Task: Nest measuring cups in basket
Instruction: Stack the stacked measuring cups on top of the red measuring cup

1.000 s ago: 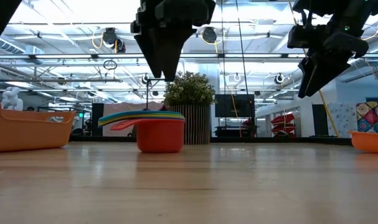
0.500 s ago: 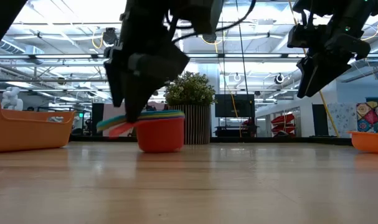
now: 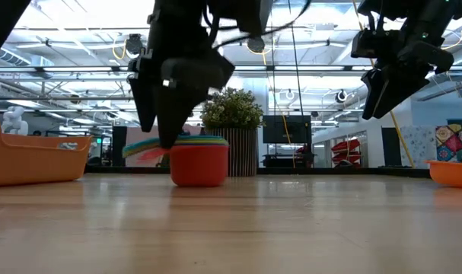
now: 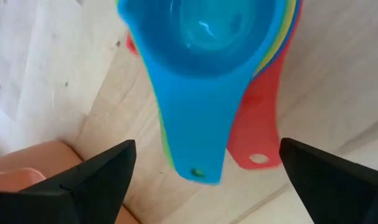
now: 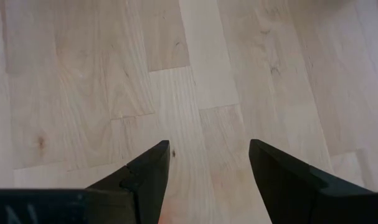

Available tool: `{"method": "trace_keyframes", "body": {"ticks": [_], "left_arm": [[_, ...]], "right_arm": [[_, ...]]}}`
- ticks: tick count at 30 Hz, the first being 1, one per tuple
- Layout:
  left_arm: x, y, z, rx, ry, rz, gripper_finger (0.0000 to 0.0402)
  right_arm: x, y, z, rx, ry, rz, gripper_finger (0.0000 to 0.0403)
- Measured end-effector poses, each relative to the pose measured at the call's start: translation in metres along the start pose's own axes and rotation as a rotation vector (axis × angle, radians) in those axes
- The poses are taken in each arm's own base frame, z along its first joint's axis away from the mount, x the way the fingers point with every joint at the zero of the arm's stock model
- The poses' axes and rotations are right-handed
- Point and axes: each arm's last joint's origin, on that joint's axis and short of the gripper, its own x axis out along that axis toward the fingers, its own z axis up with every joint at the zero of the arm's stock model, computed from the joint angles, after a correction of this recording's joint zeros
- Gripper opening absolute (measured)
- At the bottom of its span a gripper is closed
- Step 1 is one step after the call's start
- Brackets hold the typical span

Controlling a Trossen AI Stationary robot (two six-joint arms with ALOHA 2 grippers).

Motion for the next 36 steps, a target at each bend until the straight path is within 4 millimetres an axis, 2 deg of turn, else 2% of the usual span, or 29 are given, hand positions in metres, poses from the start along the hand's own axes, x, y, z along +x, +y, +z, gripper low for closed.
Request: {"method": "trace_keyframes", "body": {"ticks": [8,23,27,36], "left_arm": [[-0.017,0.007,-0.002,-0.002,-0.052,-0.062,0.0397],[-0.013,0.020,0.021,0.017,-0.100,-0.076,0.0397],[-0.014,0.016,0.020,-0.030,-0.113,-0.090,0.0397],[-0.017,0.001,0.003,-0.055,-0.160,-0.063,0.0397]], "right_arm": [[0.000,0.000,0.000,0.006,0.001,0.000,0.0212],[0.000,0.002,-0.001,0.044,0.015,0.079,0.0212],[0.000,0.002,-0.001,0.044,0.015,0.079,0.0212],[0.000,0.002,-0.001,0.041,0.015,0.078,0.0212]]}}
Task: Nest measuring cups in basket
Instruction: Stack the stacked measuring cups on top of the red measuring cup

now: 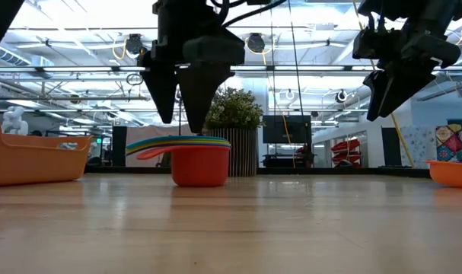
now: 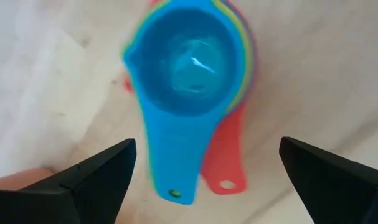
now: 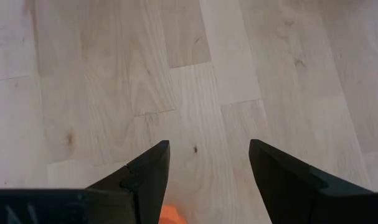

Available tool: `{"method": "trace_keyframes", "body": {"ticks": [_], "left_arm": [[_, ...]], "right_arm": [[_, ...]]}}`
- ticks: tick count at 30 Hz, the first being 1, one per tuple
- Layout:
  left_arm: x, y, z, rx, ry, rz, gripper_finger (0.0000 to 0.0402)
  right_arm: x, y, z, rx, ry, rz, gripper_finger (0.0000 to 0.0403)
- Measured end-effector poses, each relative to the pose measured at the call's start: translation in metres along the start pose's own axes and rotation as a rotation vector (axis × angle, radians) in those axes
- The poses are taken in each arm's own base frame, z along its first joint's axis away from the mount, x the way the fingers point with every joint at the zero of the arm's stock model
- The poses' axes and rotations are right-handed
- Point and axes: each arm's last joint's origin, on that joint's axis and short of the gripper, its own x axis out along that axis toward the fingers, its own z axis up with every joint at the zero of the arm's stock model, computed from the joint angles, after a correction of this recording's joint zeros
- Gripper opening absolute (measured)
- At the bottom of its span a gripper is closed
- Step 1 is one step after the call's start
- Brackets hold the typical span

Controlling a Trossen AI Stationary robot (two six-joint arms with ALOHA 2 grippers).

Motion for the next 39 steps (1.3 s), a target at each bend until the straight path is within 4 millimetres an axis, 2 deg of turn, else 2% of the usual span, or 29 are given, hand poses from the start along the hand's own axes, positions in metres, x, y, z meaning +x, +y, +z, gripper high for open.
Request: {"method": "trace_keyframes", "body": {"ticks": [3,7,12,28,32,39], "left_arm": [[0.004,0.003,-0.003,-0.004,-0.001,0.051,0.0397],[0.023,0.007,-0.006,-0.005,0.060,0.078,0.0397],[0.042,0.004,-0.007,0.024,0.087,0.010,0.0397],[0.046,0.002,0.000,0.052,0.078,-0.067,0.0394],[0.046,0.002,-0.001,0.047,0.088,-0.075,0.0353],[0.046,0.002,-0.001,0.030,0.089,-0.075,0.0227]], "right_arm": [[0.000,0.000,0.000,0.002,0.000,0.000,0.0212],[0.000,0.000,0.000,0.010,0.001,0.001,0.0212],[0.000,0.000,0.000,0.010,0.001,0.001,0.0212],[0.000,0.000,0.000,0.010,0.002,0.001,0.0212],[0.000,0.000,0.000,0.010,0.001,0.001,0.0212],[0.000,0.000,0.000,0.010,0.001,0.001,0.0212]]}}
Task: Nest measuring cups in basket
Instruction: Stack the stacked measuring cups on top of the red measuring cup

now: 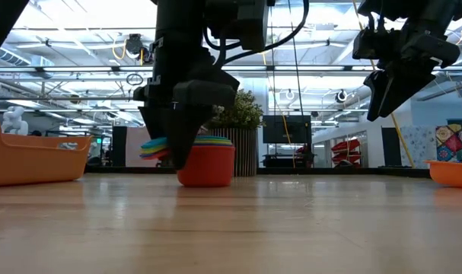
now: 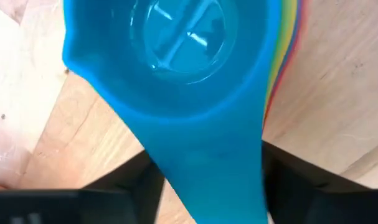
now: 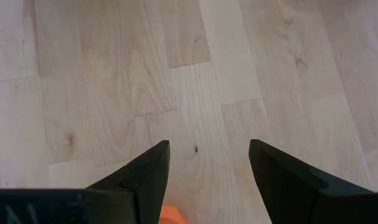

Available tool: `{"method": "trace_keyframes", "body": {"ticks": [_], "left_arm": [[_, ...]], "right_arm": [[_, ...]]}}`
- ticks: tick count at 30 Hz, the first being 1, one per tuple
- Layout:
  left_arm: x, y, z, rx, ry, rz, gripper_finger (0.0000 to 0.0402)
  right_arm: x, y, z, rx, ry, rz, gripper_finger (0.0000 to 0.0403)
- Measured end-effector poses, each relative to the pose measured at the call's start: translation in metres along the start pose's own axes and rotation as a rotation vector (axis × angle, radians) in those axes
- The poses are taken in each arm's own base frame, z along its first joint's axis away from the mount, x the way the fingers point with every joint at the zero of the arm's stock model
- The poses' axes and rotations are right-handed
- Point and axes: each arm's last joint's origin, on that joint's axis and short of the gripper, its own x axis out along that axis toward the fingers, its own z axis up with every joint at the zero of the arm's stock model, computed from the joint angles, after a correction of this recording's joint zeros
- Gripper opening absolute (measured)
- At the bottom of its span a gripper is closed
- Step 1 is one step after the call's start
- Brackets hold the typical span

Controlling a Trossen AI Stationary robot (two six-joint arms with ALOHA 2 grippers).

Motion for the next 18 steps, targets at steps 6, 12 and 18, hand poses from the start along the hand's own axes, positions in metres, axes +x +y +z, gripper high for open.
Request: {"method": "trace_keyframes", "body": {"ticks": [6,12,18], "left_arm": [[-0.0001,-0.0003,-0.0003,-0.002,-0.001,0.000,0.0155],[-0.0001,-0.0006,-0.0005,0.003,-0.001,-0.001,0.0178],[-0.0018,-0.0006,-0.0005,0.013,0.005,-0.009,0.0251]], "right_arm": [[0.0000,0.0000,0.0000,0.005,0.000,0.000,0.0212],[0.0000,0.0000,0.0001,0.008,-0.001,0.000,0.0212],[0.0000,0.0000,0.0001,0.008,-0.001,0.000,0.0212]]}}
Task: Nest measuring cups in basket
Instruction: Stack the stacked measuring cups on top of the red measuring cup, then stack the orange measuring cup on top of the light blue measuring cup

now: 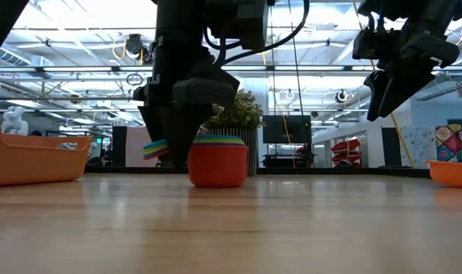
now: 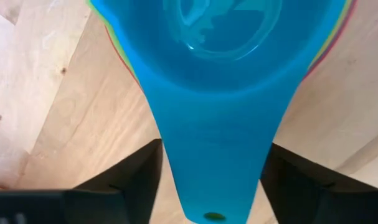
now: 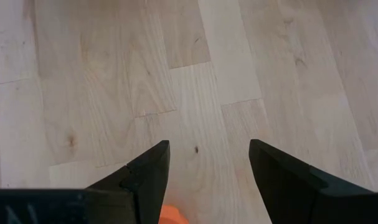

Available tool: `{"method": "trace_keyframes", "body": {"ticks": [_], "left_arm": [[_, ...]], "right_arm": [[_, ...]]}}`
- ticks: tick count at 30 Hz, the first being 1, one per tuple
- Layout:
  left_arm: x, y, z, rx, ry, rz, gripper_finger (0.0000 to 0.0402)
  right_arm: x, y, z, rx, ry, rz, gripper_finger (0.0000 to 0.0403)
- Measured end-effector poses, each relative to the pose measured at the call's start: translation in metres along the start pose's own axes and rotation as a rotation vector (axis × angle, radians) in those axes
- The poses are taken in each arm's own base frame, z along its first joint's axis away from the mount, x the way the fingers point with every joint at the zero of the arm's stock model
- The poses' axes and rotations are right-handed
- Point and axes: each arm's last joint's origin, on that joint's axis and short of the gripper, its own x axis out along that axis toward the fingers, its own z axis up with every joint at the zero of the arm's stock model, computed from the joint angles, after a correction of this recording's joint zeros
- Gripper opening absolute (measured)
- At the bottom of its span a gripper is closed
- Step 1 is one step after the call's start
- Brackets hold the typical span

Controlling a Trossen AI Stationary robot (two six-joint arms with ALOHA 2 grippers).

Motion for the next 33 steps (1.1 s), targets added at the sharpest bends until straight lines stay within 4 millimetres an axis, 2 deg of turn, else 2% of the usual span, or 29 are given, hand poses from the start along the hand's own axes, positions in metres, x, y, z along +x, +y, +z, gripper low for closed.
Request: {"method": "trace_keyframes", "body": {"ticks": [5,11,16,19,22,26,33], "left_arm": [[-0.006,-0.002,0.002,0.006,-0.014,-0.017,0.0293],[-0.015,-0.002,0.002,0.017,-0.013,-0.009,0.0325],[-0.033,0.000,0.002,0.030,-0.035,0.053,0.0338],[-0.051,0.000,0.001,0.040,-0.089,0.098,0.0339],[-0.073,-0.005,0.000,0.051,-0.186,0.108,0.0340],[-0.103,-0.023,-0.010,0.109,-0.378,0.095,0.0340],[-0.137,-0.068,-0.057,0.212,-0.787,0.148,0.0340]], "right_arm": [[0.000,0.000,0.000,0.000,0.000,0.000,0.0212],[0.000,-0.001,0.000,0.004,0.001,-0.009,0.0212],[0.000,-0.006,0.000,0.028,0.000,-0.052,0.0212],[0.000,-0.007,0.000,0.035,0.000,-0.056,0.0212],[0.000,-0.007,0.000,0.035,0.000,-0.054,0.0212],[-0.002,-0.006,0.000,0.022,-0.003,-0.048,0.0212],[-0.019,-0.008,0.009,-0.023,0.109,-0.088,0.0212]]}}
